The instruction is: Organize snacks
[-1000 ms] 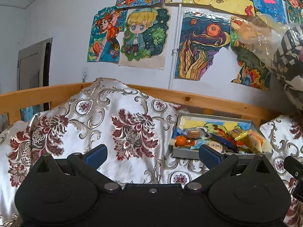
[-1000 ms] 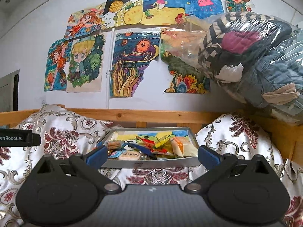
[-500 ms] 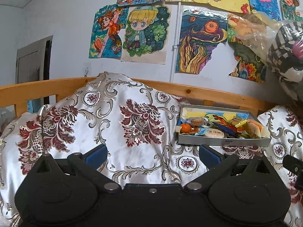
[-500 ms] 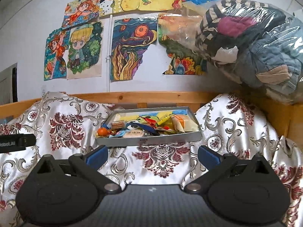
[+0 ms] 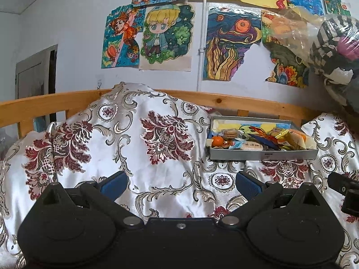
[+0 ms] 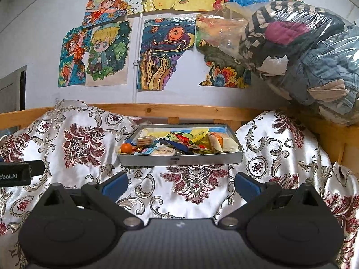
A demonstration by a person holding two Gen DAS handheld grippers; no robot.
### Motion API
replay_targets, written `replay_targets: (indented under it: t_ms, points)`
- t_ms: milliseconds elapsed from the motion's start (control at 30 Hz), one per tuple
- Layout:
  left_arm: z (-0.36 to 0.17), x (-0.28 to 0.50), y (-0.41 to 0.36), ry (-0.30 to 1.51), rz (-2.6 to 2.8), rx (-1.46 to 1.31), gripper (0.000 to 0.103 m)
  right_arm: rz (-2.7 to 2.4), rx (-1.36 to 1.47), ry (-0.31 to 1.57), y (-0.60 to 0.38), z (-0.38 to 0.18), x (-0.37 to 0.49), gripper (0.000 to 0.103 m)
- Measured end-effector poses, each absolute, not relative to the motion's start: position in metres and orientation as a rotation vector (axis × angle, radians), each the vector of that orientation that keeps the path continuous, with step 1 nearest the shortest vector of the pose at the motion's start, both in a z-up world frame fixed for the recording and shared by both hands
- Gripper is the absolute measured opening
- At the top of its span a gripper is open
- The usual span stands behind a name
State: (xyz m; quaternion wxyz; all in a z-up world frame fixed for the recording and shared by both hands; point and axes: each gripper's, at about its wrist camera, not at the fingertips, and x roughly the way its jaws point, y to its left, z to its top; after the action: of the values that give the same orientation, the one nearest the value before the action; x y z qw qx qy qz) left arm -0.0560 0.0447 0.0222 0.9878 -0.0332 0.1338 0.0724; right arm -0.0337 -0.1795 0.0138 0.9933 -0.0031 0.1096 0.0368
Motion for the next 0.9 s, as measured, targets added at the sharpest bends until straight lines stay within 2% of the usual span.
replay_targets:
  t_ms: [900]
  points:
    - [0.007, -0.051, 0.050, 0.306, 0.152, -0.052, 0.102, 0.101, -0.028, 0.257, -0.174, 0.006, -0.025, 0.103]
